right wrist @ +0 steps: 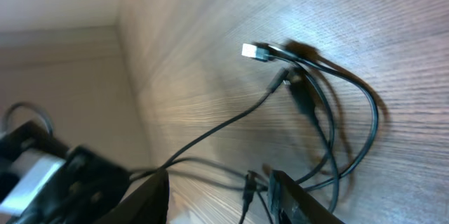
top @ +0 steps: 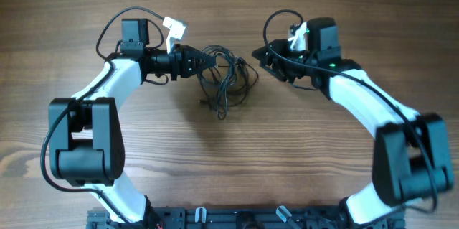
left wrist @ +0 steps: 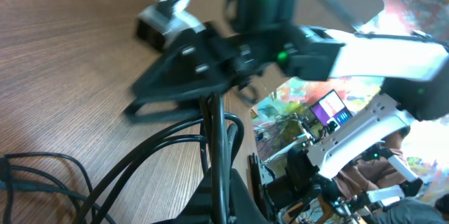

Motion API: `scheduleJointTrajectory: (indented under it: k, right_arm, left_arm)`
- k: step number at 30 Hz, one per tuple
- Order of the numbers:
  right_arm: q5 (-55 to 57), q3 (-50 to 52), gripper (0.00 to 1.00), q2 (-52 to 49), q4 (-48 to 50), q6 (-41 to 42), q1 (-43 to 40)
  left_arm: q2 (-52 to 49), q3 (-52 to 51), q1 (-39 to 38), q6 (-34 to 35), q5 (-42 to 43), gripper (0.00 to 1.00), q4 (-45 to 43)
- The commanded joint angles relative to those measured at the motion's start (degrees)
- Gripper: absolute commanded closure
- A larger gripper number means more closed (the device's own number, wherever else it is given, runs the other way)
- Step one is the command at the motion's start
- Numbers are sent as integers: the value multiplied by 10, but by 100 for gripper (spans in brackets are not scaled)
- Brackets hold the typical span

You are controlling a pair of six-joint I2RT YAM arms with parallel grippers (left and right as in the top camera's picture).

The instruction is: Untangle cables

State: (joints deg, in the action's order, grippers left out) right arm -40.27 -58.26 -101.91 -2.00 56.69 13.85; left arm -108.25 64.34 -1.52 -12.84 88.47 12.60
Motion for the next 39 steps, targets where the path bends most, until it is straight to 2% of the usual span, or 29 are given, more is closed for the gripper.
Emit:
scheduleJointTrajectory:
  k: [1, 6, 13, 20, 27, 31, 33, 37, 39]
  right_arm:
    - [-31, 5, 53, -57, 60, 70, 23]
    - [-22, 5, 51, -104, 175, 150, 59]
    - [64, 5, 48, -128, 202, 231, 95]
    - [77, 5, 49, -130, 220, 235, 101]
    - [75, 5, 62, -130, 218, 241, 101]
    - [85, 5, 96, -130, 217, 205, 101]
    - [103, 5, 96, -130, 209, 163, 97]
    - [129, 5, 96, -130, 146, 137, 67]
    - [110, 5, 96, -130, 119, 87, 39]
  left_arm:
    - [21, 0, -4, -37, 19, 96, 11]
    - [21, 0, -5, -37, 19, 96, 11]
    - [21, 0, -19, -44, 19, 96, 11]
    - [21, 0, -51, -48, 19, 96, 10]
    - [21, 0, -58, -48, 19, 96, 4]
    - [21, 0, -58, -48, 12, 96, 4]
    - [21, 0, -58, -48, 0, 96, 5]
    - [21, 0, -58, -48, -5, 96, 5]
    - [21, 0, -57, -48, -5, 96, 5]
